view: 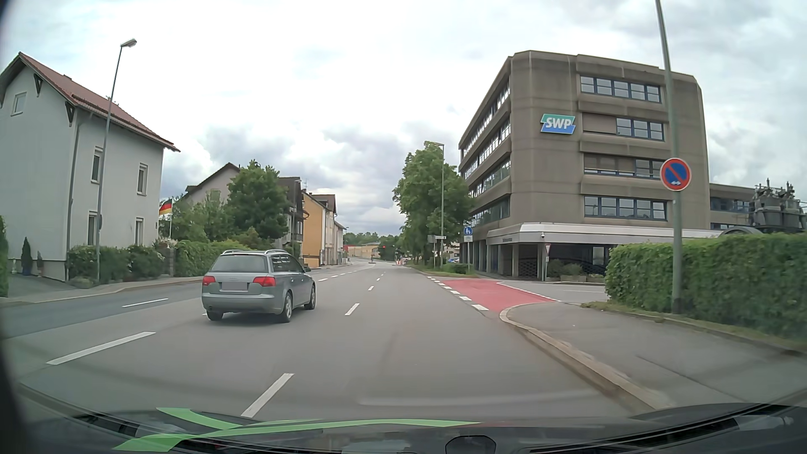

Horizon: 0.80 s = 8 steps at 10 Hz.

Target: Follow the waypoints while adhering to traffic rules and regulations

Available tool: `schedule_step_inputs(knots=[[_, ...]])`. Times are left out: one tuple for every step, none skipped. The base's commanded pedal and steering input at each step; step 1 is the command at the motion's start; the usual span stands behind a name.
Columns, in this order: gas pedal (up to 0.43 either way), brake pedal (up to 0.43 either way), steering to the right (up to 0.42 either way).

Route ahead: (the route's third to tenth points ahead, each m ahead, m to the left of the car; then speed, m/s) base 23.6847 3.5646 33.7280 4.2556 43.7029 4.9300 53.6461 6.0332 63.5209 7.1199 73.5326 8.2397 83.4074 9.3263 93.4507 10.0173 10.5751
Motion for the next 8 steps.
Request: schedule_step_inputs(knots=[[0.059, 0.0, -0.018], [0.059, 0.0, -0.018], [0.059, 0.0, -0.018], [0.059, 0.0, -0.018], [0.059, 0.0, -0.018], [0.059, 0.0, -0.017], [0.059, 0.0, -0.017], [0.059, 0.0, -0.016]])
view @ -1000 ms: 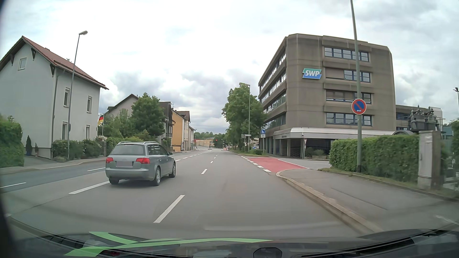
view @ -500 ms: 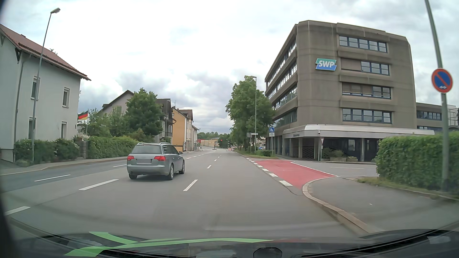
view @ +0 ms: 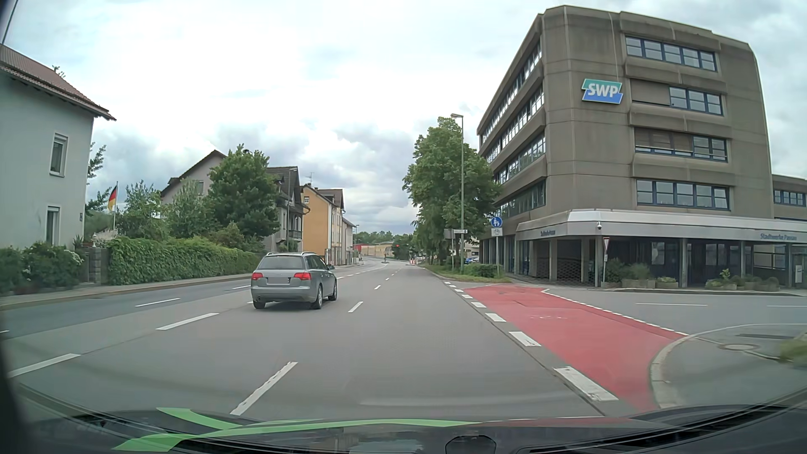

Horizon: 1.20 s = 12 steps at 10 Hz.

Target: Follow the waypoints while adhering to traffic rules and regulations

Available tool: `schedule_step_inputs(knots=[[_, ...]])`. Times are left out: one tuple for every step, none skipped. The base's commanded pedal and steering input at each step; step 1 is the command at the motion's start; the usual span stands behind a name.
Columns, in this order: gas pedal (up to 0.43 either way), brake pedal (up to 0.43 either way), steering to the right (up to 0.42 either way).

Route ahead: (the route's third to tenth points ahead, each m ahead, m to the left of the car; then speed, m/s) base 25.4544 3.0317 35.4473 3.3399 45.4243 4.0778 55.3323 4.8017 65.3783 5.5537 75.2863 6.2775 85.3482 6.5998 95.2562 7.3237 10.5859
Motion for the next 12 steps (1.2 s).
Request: schedule_step_inputs(knots=[[0.059, 0.0, -0.015], [0.059, 0.0, -0.014], [0.059, 0.0, -0.014], [0.059, 0.0, -0.013], [0.059, 0.0, -0.013], [0.059, 0.0, -0.013], [0.059, 0.0, -0.012], [0.059, 0.0, -0.011], [0.059, 0.0, -0.009], [0.059, 0.0, -0.008], [0.059, 0.0, -0.008], [0.059, 0.0, -0.008]])
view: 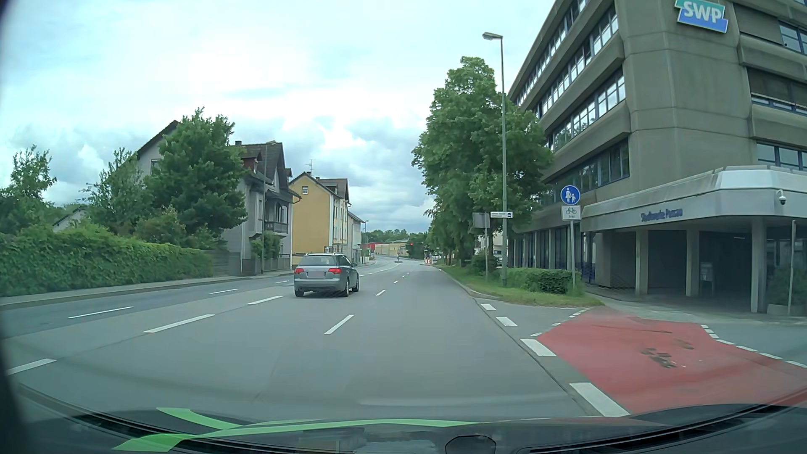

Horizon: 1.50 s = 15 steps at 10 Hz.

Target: Follow the waypoints while adhering to traffic rules and regulations

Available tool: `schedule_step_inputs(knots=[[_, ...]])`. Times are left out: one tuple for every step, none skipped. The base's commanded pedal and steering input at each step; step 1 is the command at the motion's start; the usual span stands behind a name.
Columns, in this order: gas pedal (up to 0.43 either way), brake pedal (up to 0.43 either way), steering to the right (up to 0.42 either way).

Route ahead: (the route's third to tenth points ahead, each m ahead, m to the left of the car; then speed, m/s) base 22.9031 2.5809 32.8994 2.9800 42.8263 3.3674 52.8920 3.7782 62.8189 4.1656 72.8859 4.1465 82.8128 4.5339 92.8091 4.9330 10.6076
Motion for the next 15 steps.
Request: schedule_step_inputs(knots=[[0.047, 0.0, -0.008], [0.028, 0.0, -0.008], [0.028, 0.0, -0.008], [0.028, 0.0, -0.006], [0.028, 0.0, -0.005], [0.028, 0.0, -0.005], [0.028, 0.0, -0.004], [0.028, 0.0, -0.004], [0.028, 0.0, -0.004], [0.028, 0.0, -0.004], [0.028, 0.0, -0.004], [0.028, 0.0, -0.003], [0.028, 0.0, -0.004], [0.028, 0.0, -0.003], [0.028, 0.0, -0.003]])
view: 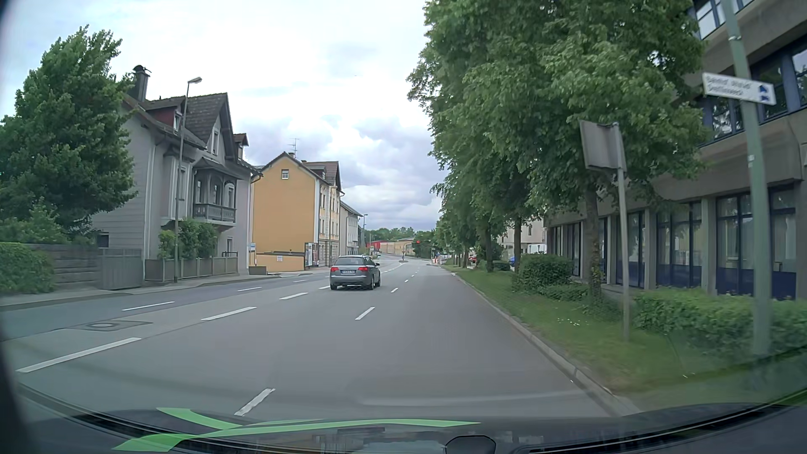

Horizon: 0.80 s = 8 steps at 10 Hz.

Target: Follow the waypoints while adhering to traffic rules and regulations

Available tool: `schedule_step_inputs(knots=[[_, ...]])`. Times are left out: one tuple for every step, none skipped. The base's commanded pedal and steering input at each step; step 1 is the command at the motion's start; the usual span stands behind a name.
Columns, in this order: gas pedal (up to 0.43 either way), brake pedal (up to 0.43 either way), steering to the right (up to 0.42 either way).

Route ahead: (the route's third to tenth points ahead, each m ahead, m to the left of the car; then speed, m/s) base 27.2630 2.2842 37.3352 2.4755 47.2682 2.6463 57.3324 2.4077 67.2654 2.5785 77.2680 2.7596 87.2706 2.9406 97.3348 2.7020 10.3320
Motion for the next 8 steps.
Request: schedule_step_inputs(knots=[[0.028, 0.0, -0.003], [0.028, 0.0, -0.003], [0.028, 0.0, -0.003], [0.02, 0.0, -0.002], [0.008, 0.0, -0.002], [0.0, 0.0, -0.001], [0.0, 0.0, 0.001], [0.0, 0.0, 0.002]])
